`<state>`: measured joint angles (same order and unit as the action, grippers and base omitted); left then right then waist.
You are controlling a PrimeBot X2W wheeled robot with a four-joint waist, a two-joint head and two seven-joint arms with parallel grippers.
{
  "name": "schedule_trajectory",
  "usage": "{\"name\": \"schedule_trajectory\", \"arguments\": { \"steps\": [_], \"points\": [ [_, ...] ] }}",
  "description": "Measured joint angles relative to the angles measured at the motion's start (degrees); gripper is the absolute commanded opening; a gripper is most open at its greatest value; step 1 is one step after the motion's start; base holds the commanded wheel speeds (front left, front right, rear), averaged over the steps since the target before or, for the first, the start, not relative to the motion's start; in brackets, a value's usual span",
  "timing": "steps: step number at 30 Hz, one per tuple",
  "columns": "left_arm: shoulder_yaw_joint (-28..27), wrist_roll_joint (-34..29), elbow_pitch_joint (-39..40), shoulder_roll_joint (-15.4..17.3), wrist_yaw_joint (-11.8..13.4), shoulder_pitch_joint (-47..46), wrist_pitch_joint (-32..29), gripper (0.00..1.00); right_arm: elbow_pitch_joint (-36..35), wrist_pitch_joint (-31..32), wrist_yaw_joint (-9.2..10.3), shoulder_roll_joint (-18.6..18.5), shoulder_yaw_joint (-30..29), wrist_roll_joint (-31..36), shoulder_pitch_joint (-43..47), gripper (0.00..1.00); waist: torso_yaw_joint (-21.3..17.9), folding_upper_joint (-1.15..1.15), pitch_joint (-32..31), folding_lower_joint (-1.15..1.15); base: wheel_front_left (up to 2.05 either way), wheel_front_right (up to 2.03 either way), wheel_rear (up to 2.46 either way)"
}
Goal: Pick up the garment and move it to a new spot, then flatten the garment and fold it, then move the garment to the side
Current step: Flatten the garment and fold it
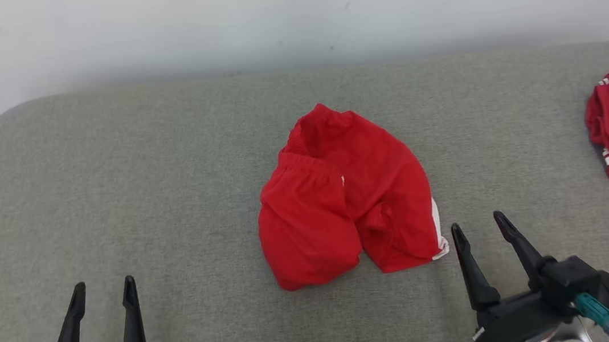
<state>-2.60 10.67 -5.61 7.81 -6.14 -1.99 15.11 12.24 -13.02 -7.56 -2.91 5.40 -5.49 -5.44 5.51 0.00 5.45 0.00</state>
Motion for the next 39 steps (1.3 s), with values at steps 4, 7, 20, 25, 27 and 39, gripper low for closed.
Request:
{"name": "schedule_trajectory", "arguments": {
  "steps": [4,7,20,25,27,39],
  "points": [
    [0.1,0.0,-0.7,-0.5,-0.5,-1.3,0.0,1.00,3.1,0.6,0.00,-0.3,1.5,0.9,-3.6,1.00,1.5,0.00,1.0,0.00,0.00,0.00,0.00],
    [0.2,0.1,-1.2,-0.9,-0.5,-1.9,0.0,1.00,5.8,0.7,0.00,-0.6,2.8,1.0,-6.4,1.00,3.0,0.00,1.8,0.00,0.00,0.00,0.00],
    [1.2,0.1,-3.0,-2.1,-1.2,-4.7,0.0,1.00,22.1,0.6,0.00,-0.2,8.2,-1.7,-21.5,1.00,8.8,0.00,4.8,0.01,0.00,0.00,0.00],
    [1.9,0.4,-3.7,-2.4,-1.4,-6.1,0.0,1.00,29.9,0.4,0.00,-0.1,9.1,-5.6,-25.6,1.00,11.1,0.00,5.8,0.01,0.00,0.00,0.00],
    [2.1,0.5,-4.0,-2.5,-1.4,-6.2,0.0,1.00,32.7,0.3,0.00,-0.1,9.9,-6.2,-26.7,0.05,11.9,0.00,6.1,0.01,0.00,0.00,0.00],
    [2.1,0.5,-4.9,-2.4,-1.4,-5.5,0.0,1.00,28.5,-2.0,0.01,-0.1,20.2,-5.8,-28.4,0.00,13.1,0.00,4.1,0.00,0.00,0.00,0.00]
  ]
}}
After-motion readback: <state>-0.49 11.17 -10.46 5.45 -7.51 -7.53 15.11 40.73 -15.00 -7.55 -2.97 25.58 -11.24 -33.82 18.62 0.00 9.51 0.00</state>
